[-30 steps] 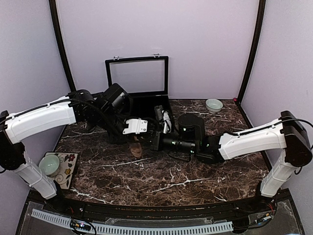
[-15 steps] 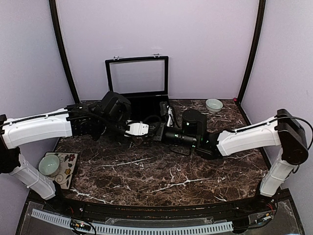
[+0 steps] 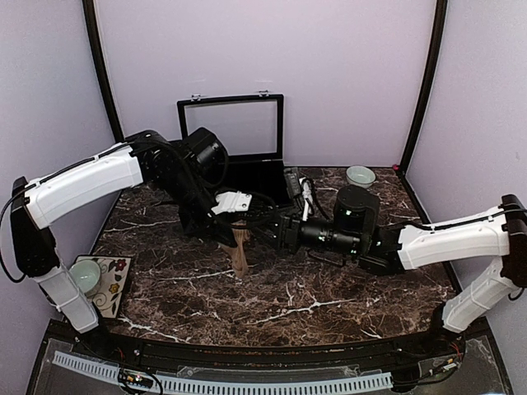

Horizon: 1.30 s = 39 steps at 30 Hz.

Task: Roll the socks
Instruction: Roll the sock.

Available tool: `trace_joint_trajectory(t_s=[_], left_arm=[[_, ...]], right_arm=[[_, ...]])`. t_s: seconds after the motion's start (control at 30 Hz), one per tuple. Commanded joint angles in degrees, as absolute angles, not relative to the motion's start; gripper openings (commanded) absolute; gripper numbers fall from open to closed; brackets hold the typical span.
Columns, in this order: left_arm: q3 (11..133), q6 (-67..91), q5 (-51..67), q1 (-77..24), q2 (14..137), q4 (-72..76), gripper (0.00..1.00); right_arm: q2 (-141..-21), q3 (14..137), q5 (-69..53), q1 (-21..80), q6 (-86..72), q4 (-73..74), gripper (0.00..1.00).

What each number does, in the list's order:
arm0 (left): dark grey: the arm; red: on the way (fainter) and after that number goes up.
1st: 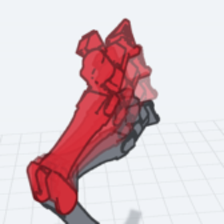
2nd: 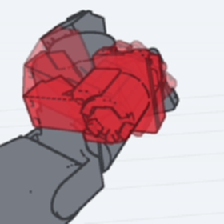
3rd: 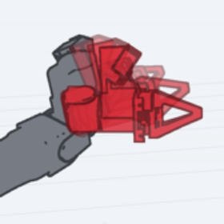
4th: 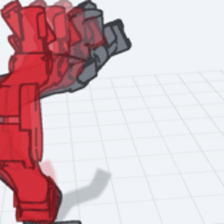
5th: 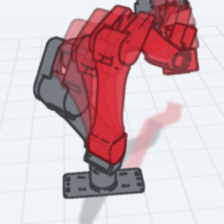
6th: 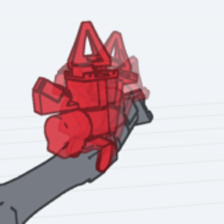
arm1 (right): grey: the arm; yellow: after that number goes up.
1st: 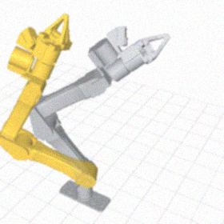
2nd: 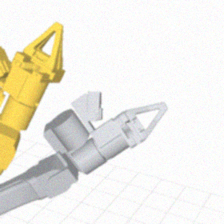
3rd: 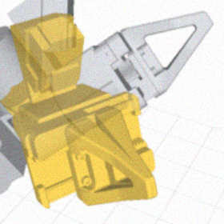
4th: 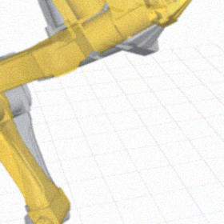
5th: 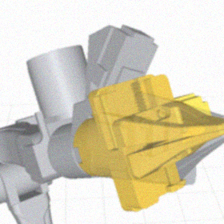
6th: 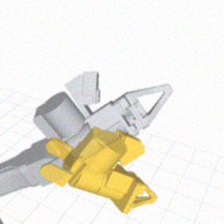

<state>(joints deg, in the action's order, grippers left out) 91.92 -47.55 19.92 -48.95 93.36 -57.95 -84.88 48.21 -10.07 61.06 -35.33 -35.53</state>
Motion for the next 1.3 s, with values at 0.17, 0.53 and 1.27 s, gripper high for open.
trace_joint_trajectory(t_s=[0.17,0.53,1.27], left_arm=[[98.8,-44.6,41.1,-45.6,100.0,-76.4,0.00],[103.4,-48.3,53.0,-45.1,103.1,-83.8,0.00],[105.4,-47.6,48.2,-45.1,101.8,-82.8,0.09]], right_arm=[[-77.1,41.9,-19.8,63.3,-18.8,-41.5,0.55],[-79.3,47.2,-27.3,63.9,-6.5,-34.8,0.54],[-83.8,56.1,-19.2,64.6,4.0,-17.4,0.00]])
